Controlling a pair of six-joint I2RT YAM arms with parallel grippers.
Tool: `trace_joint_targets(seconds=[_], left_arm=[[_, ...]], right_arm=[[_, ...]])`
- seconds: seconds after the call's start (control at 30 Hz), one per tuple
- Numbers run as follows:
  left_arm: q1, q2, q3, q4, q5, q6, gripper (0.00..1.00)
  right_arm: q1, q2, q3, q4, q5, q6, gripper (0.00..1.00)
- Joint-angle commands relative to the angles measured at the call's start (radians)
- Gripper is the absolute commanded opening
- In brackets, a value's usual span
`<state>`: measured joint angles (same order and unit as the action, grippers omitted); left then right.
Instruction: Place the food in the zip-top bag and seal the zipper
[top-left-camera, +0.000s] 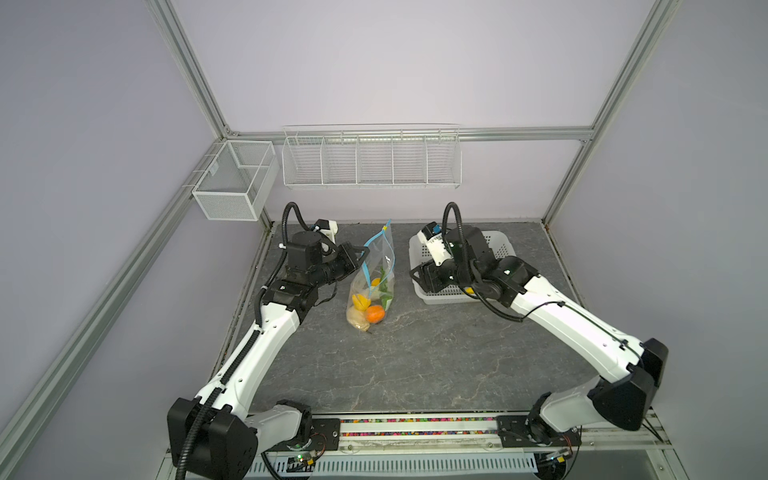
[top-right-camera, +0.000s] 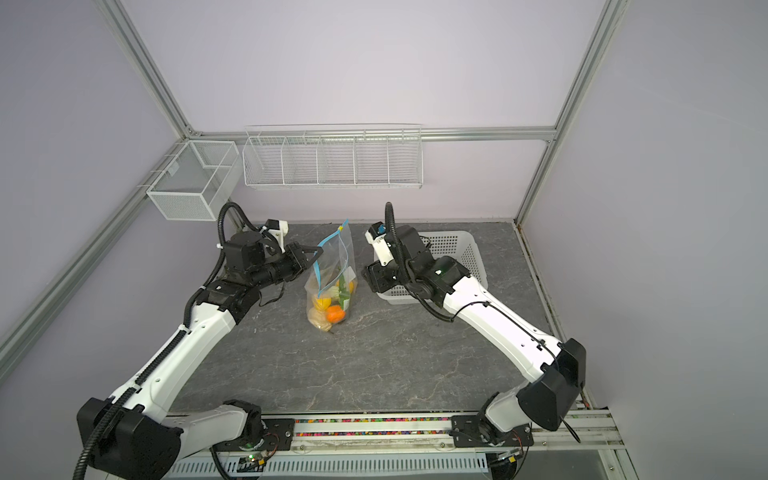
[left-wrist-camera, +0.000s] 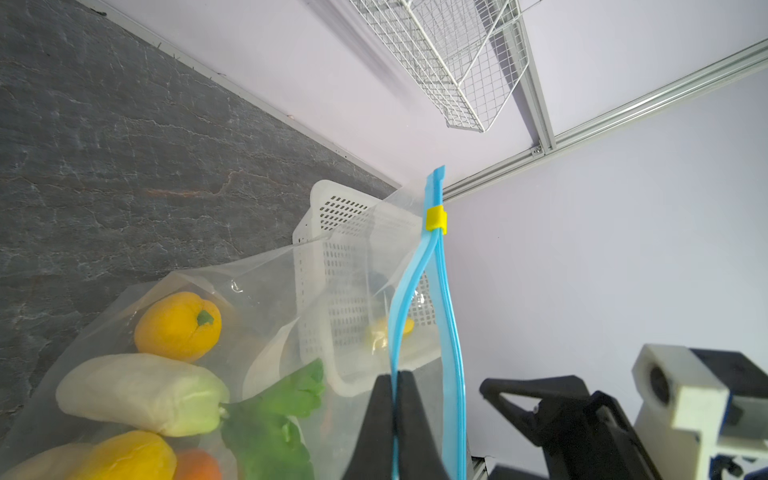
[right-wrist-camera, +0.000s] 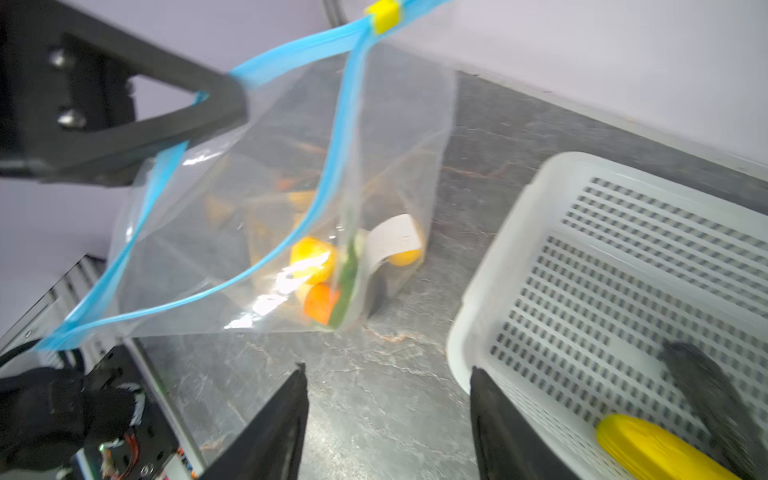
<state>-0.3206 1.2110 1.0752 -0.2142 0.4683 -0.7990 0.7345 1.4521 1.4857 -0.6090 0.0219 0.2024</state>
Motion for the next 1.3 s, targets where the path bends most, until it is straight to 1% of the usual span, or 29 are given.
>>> trace_joint_targets(seconds=[0.0,0.03,0.07,0.13,0.2,0.33,0.37,0.5,0.6,0.67,0.77,0.83,0.87,0.9,0.93,1.0,1.07,1.13,1.2,1.27], left_arm=[[0.004,0.003,0.03,0.009,0.005,0.03,0.0],[0.005,0.001,0.03,-0.002,-0.011,0.038,0.0],[0.009,0.003,0.034,-0.014,-0.023,0.04,0.0],[0.014,0.022,0.053,-0.022,0.001,0.034,0.0],[0.012,0.046,0.075,-0.036,0.025,0.032,0.0],[0.009,0.058,0.067,-0.02,0.038,0.016,0.0],[0.008,0.058,0.066,-0.016,0.038,0.016,0.0],[0.008,0.062,0.084,-0.053,0.031,0.047,0.0],[0.008,0.059,0.073,-0.044,0.032,0.05,0.0],[0.007,0.058,0.068,-0.044,0.036,0.048,0.0],[0.008,0.051,0.067,-0.042,0.026,0.054,0.0],[0.009,0.062,0.105,-0.064,0.031,0.043,0.0],[0.007,0.071,0.132,-0.068,0.049,0.034,0.0],[0.005,0.08,0.159,-0.076,0.066,0.04,0.0],[0.004,0.086,0.187,-0.106,0.059,0.055,0.0],[0.005,0.099,0.226,-0.158,0.038,0.085,0.0],[0.005,0.108,0.233,-0.167,0.035,0.088,0.0],[0.005,0.119,0.224,-0.163,0.042,0.076,0.0],[0.003,0.125,0.203,-0.15,0.048,0.06,0.0],[0.004,0.123,0.185,-0.151,0.04,0.055,0.0]], right_arm=[[-0.044,-0.055,-0.02,-0.1,0.103,0.034,0.63],[-0.055,-0.069,-0.033,-0.114,0.117,0.042,0.64],[-0.077,-0.084,-0.052,-0.122,0.101,0.054,0.65],[-0.134,-0.092,-0.071,-0.131,0.013,0.078,0.67],[-0.175,-0.083,-0.051,-0.178,0.0,0.096,0.67],[-0.225,-0.047,-0.01,-0.27,0.063,0.118,0.7],[-0.243,-0.021,0.013,-0.309,0.079,0.125,0.69],[-0.292,0.11,0.118,-0.482,0.201,0.16,0.68],[-0.322,0.216,0.207,-0.572,0.23,0.178,0.68],[-0.341,0.265,0.225,-0.553,0.214,0.184,0.69],[-0.372,0.319,0.23,-0.482,0.155,0.185,0.71],[-0.392,0.355,0.24,-0.447,0.112,0.163,0.72],[-0.406,0.367,0.241,-0.424,0.07,0.141,0.72],[-0.416,0.373,0.235,-0.396,0.032,0.119,0.73],[-0.426,0.376,0.225,-0.372,0.017,0.105,0.74],[-0.44,0.385,0.198,-0.314,0.006,0.065,0.77],[-0.461,0.411,0.188,-0.302,0.029,0.037,0.78],[-0.482,0.453,0.196,-0.305,0.025,-0.002,0.79],[-0.499,0.496,0.207,-0.315,-0.012,-0.056,0.78],[-0.502,0.499,0.181,-0.283,0.004,-0.107,0.8]])
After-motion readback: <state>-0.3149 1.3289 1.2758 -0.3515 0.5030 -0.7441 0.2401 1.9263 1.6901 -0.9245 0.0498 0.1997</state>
